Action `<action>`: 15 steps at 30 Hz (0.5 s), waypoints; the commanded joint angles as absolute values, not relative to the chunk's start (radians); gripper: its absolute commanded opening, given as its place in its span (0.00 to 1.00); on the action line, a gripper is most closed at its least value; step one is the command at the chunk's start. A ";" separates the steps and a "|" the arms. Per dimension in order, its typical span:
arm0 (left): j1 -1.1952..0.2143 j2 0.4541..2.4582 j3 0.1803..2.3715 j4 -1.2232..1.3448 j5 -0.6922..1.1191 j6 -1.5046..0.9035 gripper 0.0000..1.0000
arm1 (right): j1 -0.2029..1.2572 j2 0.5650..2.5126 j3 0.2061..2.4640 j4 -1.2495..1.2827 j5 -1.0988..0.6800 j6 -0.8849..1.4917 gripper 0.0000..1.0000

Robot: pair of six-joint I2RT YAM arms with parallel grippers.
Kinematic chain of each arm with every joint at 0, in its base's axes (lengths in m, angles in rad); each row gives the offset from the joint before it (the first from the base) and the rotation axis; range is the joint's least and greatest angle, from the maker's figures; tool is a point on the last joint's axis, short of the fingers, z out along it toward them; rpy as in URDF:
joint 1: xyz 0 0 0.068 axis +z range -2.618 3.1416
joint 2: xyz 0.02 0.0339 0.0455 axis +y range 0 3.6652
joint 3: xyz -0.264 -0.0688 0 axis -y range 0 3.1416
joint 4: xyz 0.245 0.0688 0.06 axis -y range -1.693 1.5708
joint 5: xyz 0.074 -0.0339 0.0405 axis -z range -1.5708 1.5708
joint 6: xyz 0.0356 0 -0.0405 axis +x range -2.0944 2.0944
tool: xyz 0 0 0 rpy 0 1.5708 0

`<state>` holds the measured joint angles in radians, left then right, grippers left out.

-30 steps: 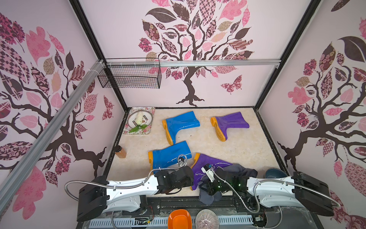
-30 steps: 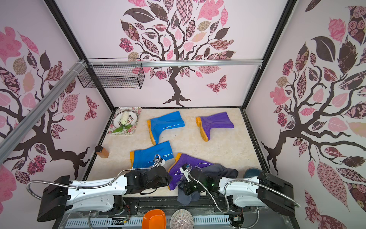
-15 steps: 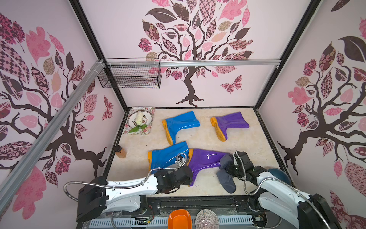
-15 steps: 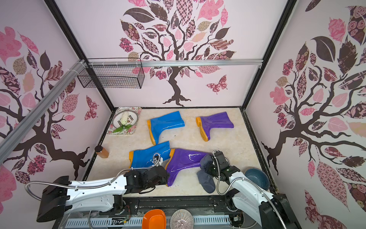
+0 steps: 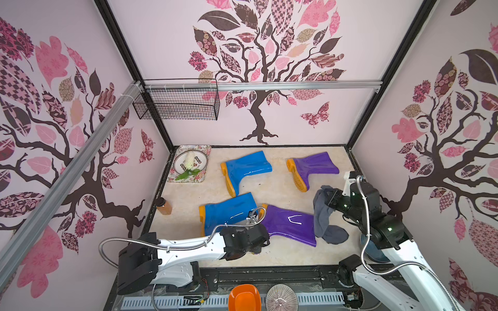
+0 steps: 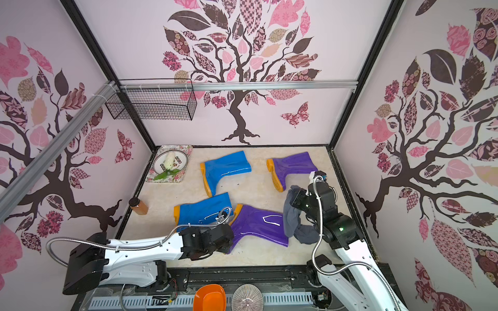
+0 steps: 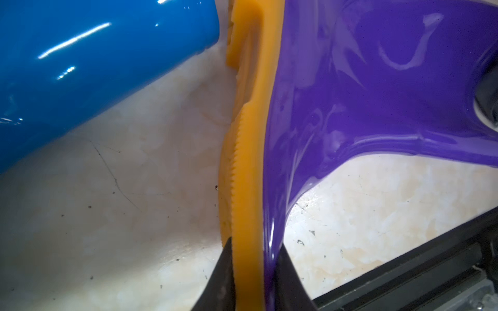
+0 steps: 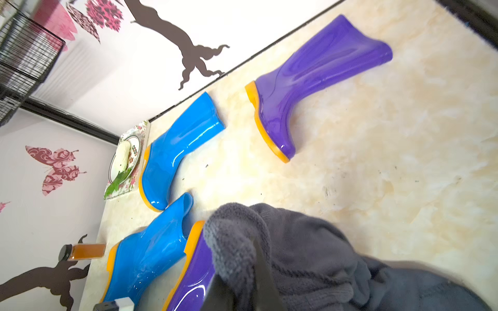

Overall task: Wipe the rubber boots with a cloth
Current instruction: Wipe the dirt off the rubber boot.

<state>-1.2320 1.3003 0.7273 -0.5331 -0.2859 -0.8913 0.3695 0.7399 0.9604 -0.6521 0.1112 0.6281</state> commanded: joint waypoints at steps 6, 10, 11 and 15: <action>-1.326 1.381 0.989 -0.616 -0.358 -0.604 0.77 | 0.364 0.846 1.234 -0.775 0.088 0.498 0.00; -1.406 1.480 1.104 -0.659 -0.374 -0.386 0.81 | 0.364 0.849 1.347 -0.820 0.226 0.497 0.00; -1.424 1.510 1.123 -0.663 -0.391 -0.347 0.82 | 0.364 0.848 1.383 -0.833 0.264 0.498 0.00; -1.461 1.625 1.199 -0.663 -0.379 -0.225 0.83 | 0.364 0.872 1.511 -0.884 0.319 0.498 0.00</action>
<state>-1.4460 1.5684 1.1397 -0.6327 -0.3573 -0.3855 0.3695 0.8673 1.4223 -0.8349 0.2333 0.5137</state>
